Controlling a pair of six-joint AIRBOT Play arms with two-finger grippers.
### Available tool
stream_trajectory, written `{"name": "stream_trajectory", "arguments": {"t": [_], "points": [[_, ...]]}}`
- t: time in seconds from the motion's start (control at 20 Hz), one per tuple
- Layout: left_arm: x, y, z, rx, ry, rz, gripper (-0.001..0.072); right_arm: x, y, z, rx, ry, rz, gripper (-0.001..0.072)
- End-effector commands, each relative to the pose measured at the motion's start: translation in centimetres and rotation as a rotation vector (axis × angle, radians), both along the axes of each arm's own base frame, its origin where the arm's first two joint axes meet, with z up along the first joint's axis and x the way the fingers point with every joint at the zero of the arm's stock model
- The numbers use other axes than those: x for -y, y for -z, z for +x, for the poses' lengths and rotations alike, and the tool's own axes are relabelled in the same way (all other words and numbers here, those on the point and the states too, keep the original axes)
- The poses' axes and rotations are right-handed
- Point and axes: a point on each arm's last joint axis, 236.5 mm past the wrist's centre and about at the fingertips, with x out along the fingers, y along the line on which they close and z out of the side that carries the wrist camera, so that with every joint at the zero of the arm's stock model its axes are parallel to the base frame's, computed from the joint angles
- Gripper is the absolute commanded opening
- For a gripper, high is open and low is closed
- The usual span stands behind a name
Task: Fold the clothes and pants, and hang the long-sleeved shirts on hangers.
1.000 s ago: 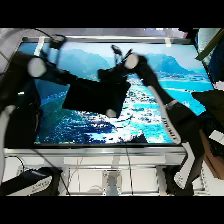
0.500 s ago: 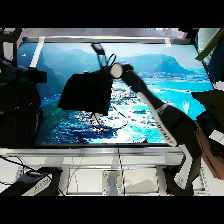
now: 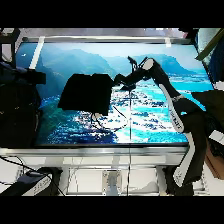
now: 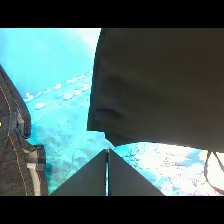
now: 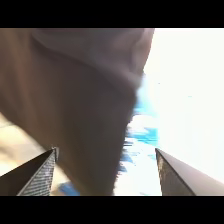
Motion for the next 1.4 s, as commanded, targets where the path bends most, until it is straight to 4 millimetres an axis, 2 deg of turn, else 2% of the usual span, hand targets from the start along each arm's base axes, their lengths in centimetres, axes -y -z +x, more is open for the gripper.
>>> {"name": "stream_trajectory", "arguments": {"t": [0.0, 0.1, 0.2, 0.35, 0.55, 0.7, 0.85, 0.95, 1.0, 1.1, 1.25, 1.35], "points": [[0.1, 0.0, 0.0, -0.001, 0.001, -0.005, 0.0006, -3.8, 1.6, 0.0, -0.184, 0.071, 0.284, 0.0708], [0.1, 0.0, 0.0, -0.001, 0.000, -0.005, 0.0007, -5.0, 3.5, 0.3, -0.216, 0.104, 0.302, 0.0707], [0.1, 0.0, 0.0, -0.001, 0.000, -0.005, 0.0006, -6.0, 4.5, 0.0, -0.224, 0.106, 0.297, 0.0706], [0.1, 0.0, -0.1, -0.002, 0.000, -0.005, 0.0006, -6.7, 5.2, 0.0, -0.200, 0.109, 0.270, 0.0709], [0.1, 0.1, -0.2, -0.008, 0.000, -0.004, 0.0006, -6.6, 6.4, -0.4, -0.179, 0.091, 0.207, 0.0704], [0.0, 0.6, -0.8, -0.042, -0.003, -0.001, 0.0007, -6.2, 7.1, 0.4, -0.147, 0.116, 0.175, 0.0683], [0.0, 0.6, -0.8, -0.042, -0.003, -0.001, 0.0006, -7.2, 7.3, 0.5, -0.132, 0.133, 0.166, 0.0682], [-0.1, 0.6, -0.8, -0.042, -0.003, 0.000, 0.0006, -8.1, 7.3, 0.6, -0.111, 0.140, 0.163, 0.0644], [-0.1, 0.6, -0.8, -0.042, -0.003, 0.000, 0.0006, -8.4, 7.4, 0.6, -0.104, 0.141, 0.162, 0.0570], [0.0, 0.6, -0.8, -0.042, -0.003, -0.001, 0.0006, -9.0, 7.4, 0.3, -0.097, 0.135, 0.161, 0.0034], [-0.1, 0.6, -0.8, -0.042, -0.003, 0.000, 0.0006, -8.8, 6.3, 1.7, -0.058, 0.155, 0.174, 0.0027], [-0.1, 0.6, -0.8, -0.042, -0.003, 0.000, 0.0006, -7.1, 3.3, 4.4, 0.014, 0.168, 0.195, 0.0026]]}}
